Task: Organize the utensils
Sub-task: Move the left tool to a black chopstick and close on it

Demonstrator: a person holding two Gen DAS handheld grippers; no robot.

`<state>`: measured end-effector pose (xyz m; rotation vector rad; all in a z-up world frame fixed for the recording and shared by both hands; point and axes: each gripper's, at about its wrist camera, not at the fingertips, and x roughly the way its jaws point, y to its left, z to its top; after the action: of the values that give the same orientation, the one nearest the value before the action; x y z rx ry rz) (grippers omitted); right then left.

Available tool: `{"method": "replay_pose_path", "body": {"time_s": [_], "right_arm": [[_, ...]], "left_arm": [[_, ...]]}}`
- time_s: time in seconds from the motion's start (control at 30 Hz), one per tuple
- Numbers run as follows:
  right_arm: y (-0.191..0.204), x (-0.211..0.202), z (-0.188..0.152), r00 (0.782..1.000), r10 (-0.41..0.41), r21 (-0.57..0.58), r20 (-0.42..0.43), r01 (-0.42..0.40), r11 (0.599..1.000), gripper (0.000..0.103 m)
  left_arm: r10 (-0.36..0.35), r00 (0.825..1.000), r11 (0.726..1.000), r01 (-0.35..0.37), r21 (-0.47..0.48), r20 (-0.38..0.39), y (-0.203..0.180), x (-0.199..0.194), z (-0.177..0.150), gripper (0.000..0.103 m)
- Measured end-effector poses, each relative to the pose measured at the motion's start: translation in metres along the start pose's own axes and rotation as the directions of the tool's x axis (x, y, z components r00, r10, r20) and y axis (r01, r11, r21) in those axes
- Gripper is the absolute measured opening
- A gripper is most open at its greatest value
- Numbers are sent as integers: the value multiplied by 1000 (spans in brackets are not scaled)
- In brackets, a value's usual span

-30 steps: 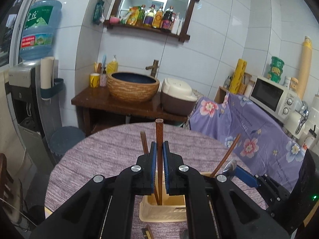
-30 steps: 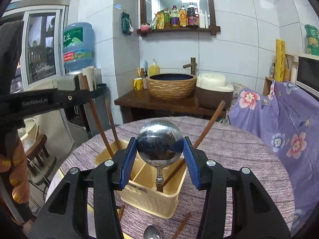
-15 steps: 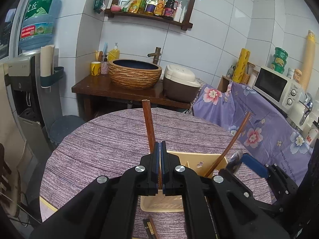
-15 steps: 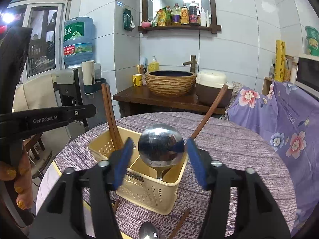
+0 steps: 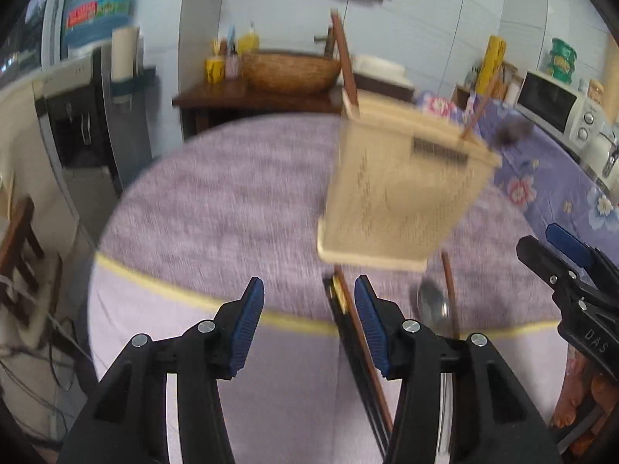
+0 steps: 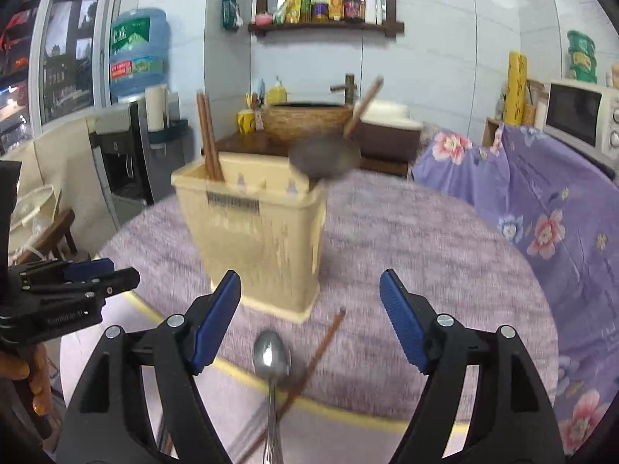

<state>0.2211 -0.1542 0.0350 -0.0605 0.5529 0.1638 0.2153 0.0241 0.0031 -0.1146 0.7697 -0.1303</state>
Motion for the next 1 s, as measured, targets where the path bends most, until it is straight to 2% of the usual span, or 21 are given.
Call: {"method": "replay_pose_path", "body": {"time_s": [0.07,0.17,0.33,0.4,0.53,0.8,0.87,1.0], "right_arm": [[2,0,-23,999,-10,-2,-40,10,1000,74],[0,-2,-43,997,-1,16,-83,2,1000,74],[-5,-4,-61,992,19,59,-121,-12,998,74],[-7,-5,-65,992,19,67,-125,-11,998,74],[-5,-7,-68,992,33,74,-125,-24,997,74],[-7,-5,-64,989,22,66,-145,-13,998,74],[-7,-3,-62,989,36,60,-141,-28,998,74],[-3,5,-57,987,58,44,-150,-52,998,74]], "left_arm": [[-4,999,1000,4,-6,-36,-2,6,-21,47],[-4,997,999,7,42,-79,-13,14,-41,47],[4,992,998,4,65,-128,-24,27,-52,47],[31,990,995,-17,98,-139,-29,30,-54,47],[71,987,993,-56,107,-143,-28,29,-53,48],[93,986,992,-81,93,-140,-13,20,-54,46],[68,988,996,-61,60,-136,-7,17,-51,46],[78,989,995,-69,69,-130,-8,24,-43,43]]}}
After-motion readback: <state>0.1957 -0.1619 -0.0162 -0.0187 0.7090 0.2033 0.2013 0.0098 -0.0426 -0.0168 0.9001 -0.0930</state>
